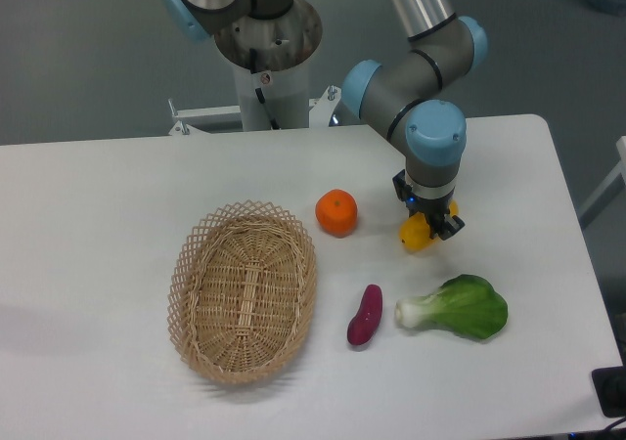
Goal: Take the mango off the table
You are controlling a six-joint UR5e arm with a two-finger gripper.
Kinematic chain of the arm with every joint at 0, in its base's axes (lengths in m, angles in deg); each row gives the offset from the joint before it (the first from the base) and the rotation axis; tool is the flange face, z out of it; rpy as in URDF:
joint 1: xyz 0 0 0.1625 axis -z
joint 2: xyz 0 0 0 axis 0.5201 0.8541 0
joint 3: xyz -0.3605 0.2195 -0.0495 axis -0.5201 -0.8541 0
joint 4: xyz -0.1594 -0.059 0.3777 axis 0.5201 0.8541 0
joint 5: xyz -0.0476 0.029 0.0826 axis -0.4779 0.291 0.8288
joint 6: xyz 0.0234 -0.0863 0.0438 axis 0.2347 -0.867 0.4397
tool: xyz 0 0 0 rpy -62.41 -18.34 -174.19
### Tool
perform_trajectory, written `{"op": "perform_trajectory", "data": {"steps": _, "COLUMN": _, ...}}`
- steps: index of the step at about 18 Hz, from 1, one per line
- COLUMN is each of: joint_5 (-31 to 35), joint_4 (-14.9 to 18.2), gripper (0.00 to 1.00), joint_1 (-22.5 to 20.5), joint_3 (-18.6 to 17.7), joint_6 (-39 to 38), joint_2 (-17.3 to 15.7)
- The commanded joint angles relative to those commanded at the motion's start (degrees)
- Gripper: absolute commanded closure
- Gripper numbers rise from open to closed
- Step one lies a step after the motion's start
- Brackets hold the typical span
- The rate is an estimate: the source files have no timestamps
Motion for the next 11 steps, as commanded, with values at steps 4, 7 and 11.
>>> {"op": "perform_trajectory", "data": {"steps": 4, "joint_5": -8.5, "joint_4": 2.4, "gripper": 0.53, "joint_1": 0.3, "joint_3": 5.6, "joint_6": -1.6, "joint_2": -1.5}}
{"op": "perform_trajectory", "data": {"steps": 7, "joint_5": -12.2, "joint_4": 6.0, "gripper": 0.53, "joint_1": 0.4, "joint_3": 10.6, "joint_6": -4.9, "joint_2": -1.7}}
{"op": "perform_trajectory", "data": {"steps": 11, "joint_5": -17.5, "joint_4": 11.7, "gripper": 0.53, "joint_1": 0.3, "joint_3": 17.7, "joint_6": -9.7, "joint_2": -1.7}}
